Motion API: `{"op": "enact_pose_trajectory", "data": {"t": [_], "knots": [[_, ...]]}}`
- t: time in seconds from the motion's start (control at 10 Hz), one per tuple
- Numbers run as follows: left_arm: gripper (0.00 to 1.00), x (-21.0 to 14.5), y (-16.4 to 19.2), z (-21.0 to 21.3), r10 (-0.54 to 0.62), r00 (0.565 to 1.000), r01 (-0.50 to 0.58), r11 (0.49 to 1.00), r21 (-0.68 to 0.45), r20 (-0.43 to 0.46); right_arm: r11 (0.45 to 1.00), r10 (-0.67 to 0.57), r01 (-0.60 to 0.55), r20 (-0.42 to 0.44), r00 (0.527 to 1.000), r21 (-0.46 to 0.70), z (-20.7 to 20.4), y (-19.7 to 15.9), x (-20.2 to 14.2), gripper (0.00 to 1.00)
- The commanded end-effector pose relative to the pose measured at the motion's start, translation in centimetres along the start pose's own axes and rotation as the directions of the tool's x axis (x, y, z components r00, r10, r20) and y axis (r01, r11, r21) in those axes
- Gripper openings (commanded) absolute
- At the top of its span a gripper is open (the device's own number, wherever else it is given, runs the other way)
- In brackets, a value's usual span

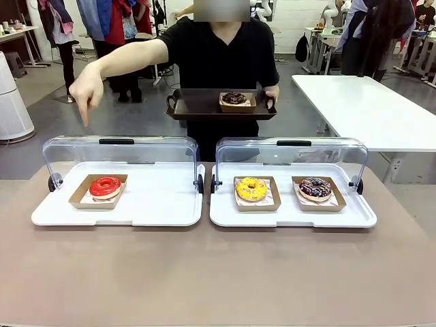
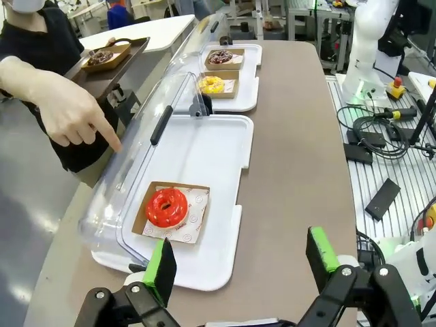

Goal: Provide the desired donut to the person.
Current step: Pick up and lift the Paper togo box containing the Donut pointed at by the person.

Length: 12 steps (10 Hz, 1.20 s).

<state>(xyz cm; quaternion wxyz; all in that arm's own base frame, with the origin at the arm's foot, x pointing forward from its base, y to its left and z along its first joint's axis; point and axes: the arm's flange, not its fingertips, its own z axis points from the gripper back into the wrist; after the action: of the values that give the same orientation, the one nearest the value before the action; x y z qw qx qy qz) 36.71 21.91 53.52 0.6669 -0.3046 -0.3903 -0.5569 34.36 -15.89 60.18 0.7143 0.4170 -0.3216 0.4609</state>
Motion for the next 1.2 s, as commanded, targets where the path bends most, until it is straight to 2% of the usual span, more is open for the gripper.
{"op": "enact_pose_trajectory", "data": {"t": [0.0, 0.8, 0.9, 1.0, 1.1], "knots": [[1.0, 0.6, 0.2, 0.1, -0.023, 1.0, 0.023, 1.0, -0.019, -0.017, 1.0, 0.006, -0.006, 0.009, 1.0, 0.008, -0.1, 0.0, 0.0, 1.0], [1.0, 0.0, 0.1, 0.0, 0.005, 1.0, -0.005, 1.0, 0.0, -0.009, 1.0, 0.006, -0.006, 0.009, 1.0, 0.008, -0.1, 0.0, 0.0, 1.0], [1.0, 3.0, -0.4, -1.2, -0.091, 0.986, 0.09, 0.996, -0.013, -0.138, 1.0, 0.006, -0.006, 0.009, 1.0, 0.008, -0.1, 0.0, 0.0, 1.0], [1.0, 5.5, -1.2, -2.9, -0.187, 0.948, 0.18, 0.982, -0.05, -0.259, 1.0, 0.006, -0.006, 0.009, 1.0, 0.008, -0.1, 0.0, 0.0, 1.0], [1.0, 8.0, -1.9, -5.7, -0.265, 0.887, 0.244, 0.964, -0.103, -0.379, 1.0, 0.006, -0.006, 0.009, 1.0, 0.008, -0.1, 0.0, 0.0, 1.0]]}}
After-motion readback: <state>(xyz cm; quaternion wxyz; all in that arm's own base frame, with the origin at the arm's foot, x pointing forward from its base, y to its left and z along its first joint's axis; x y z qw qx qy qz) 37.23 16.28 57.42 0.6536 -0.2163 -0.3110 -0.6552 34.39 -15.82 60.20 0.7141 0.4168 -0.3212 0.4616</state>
